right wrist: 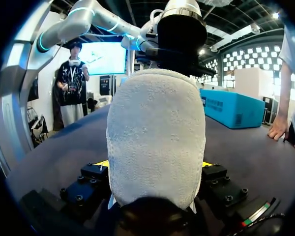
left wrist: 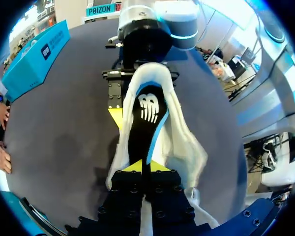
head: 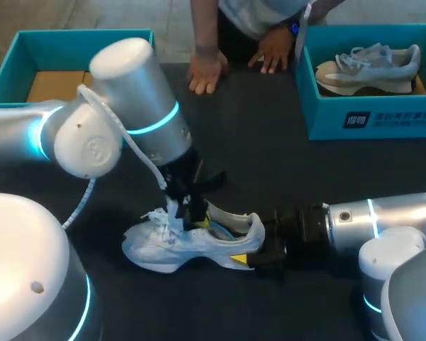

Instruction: Take the shoe out of the shoebox, open the shoe tongue, remove and reinsert the insole, then place the shoe into the shoebox

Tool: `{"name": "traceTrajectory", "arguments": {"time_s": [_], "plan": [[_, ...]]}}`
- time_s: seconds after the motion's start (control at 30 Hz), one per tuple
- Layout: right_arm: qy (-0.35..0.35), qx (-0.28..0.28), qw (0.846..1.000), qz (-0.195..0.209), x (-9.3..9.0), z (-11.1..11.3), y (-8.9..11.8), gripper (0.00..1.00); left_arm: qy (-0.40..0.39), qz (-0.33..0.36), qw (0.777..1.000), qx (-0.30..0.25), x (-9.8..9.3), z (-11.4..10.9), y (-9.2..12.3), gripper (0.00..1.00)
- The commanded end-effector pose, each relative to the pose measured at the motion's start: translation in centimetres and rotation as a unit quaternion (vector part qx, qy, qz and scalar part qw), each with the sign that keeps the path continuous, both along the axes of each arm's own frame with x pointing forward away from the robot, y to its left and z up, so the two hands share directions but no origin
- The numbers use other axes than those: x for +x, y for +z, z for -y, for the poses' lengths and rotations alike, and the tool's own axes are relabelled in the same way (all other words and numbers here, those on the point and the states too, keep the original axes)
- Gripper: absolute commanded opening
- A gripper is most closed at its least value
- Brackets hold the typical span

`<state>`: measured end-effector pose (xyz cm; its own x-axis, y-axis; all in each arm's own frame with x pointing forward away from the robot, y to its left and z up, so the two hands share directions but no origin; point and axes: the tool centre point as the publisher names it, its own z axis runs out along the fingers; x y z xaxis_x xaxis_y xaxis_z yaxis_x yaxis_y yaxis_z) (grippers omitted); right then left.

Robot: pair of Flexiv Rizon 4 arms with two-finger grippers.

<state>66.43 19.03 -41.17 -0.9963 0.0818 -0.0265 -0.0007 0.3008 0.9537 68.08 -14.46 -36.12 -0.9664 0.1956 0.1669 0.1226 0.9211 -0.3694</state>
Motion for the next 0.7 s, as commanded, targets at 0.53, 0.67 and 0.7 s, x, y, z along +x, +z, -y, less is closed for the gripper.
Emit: {"name": "traceTrajectory", "arguments": {"time_s": [0.53,0.67,0.7], "plan": [[0.0,-0.001,1.0,0.001,-0.4,0.0,-0.1,0.0,-0.038,-0.096,0.989,-0.109,0.2,-1.5,2.8,0.0],[0.0,-0.001,1.0,0.001,-0.4,0.0,-0.1,0.0,-0.047,-0.111,0.984,-0.133,0.2,-1.6,3.2,0.0],[0.0,-0.001,1.0,0.001,-0.4,0.0,-0.1,0.0,-0.048,-0.113,0.983,-0.137,0.2,-1.7,3.3,0.0]]}}
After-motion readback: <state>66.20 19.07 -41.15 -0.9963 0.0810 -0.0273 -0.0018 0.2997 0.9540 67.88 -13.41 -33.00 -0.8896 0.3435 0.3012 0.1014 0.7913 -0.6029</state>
